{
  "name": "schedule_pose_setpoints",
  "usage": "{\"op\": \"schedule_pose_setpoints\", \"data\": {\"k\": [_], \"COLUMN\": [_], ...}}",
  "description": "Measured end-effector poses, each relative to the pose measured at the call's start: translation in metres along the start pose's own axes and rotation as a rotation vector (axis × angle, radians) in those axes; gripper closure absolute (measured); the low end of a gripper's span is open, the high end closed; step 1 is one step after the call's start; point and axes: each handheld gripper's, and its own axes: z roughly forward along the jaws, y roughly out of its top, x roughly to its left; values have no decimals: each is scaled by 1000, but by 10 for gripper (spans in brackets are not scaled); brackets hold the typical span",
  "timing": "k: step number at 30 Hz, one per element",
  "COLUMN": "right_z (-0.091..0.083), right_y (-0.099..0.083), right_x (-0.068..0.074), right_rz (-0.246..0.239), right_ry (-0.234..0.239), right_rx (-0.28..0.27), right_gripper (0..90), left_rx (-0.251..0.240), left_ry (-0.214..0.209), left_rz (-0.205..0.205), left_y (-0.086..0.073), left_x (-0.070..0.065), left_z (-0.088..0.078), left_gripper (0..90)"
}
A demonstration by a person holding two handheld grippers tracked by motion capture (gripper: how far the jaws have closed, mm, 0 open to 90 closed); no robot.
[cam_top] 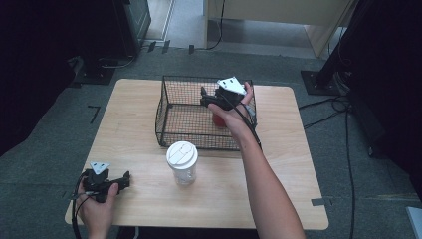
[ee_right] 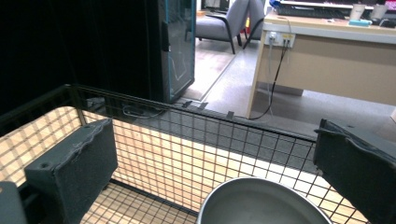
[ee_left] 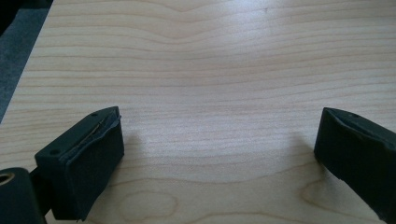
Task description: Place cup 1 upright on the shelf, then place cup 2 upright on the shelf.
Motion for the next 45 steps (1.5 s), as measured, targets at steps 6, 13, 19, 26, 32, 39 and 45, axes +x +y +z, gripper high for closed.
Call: {"op": "schedule_pose_setpoints", "data": {"k": [6,13,19,26,32,39,45], "right_z": [-20,-39,-62,-82,-107,-130,-146], "right_y": [0,-3,-9,-17,-30,-46,-64], "right_x": [2,5,10,14,20,28,36], "right_rz": [-4,-14,-32,-50,-47,-53,-56], "right_ry": [10,26,55,74,110,132,164], "right_rx": [-20,-24,-29,-34,-30,-30,-16], "right_gripper": [0,0,0,0,0,0,0], "left_rx": [-2,-1,-1,-4,-3,-3,-1], "left_ry": [-1,-3,-2,-4,-3,-4,-9], "left_rz": [-2,1,1,-3,-2,0,7], "left_y": [0,0,0,0,0,0,0], "left_x": [0,0,0,-1,-1,-1,-1], "left_z": [0,0,0,0,0,0,0], "left_gripper": [19,19,19,19,19,19,20]}}
